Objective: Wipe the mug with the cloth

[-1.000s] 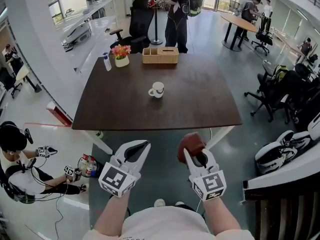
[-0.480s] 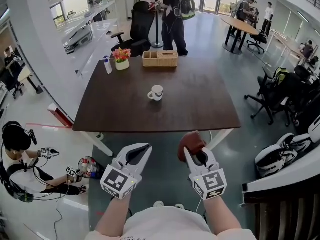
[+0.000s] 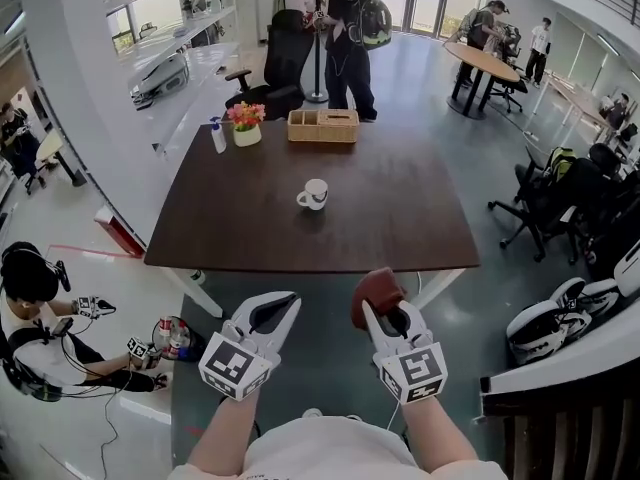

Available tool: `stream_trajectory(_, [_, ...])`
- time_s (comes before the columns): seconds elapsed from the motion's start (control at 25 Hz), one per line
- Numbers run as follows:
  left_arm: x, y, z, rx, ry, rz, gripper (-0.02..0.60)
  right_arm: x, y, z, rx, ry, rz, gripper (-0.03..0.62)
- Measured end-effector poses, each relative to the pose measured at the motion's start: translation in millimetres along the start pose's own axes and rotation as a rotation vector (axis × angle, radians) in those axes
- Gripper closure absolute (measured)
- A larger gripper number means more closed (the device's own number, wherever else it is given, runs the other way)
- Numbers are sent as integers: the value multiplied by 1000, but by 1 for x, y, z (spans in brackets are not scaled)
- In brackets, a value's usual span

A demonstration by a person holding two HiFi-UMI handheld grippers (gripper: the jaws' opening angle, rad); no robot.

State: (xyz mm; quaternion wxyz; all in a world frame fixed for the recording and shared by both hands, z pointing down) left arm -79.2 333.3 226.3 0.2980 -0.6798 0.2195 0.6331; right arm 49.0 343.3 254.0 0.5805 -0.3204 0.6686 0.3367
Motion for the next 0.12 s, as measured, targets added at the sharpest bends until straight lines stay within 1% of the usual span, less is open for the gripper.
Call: stream_trajectory(0.12, [-1, 3, 0, -9, -3, 2, 581, -1, 1, -3, -3, 5, -5, 517])
Point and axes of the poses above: the fingertips, and each gripper's own axes: z backward along the fingers, y to its left, x out of its top, the point moved 1 cm from there along z, backward along the fingers, and after that the axes turned 9 degrees about x, right-handed, at the moved point
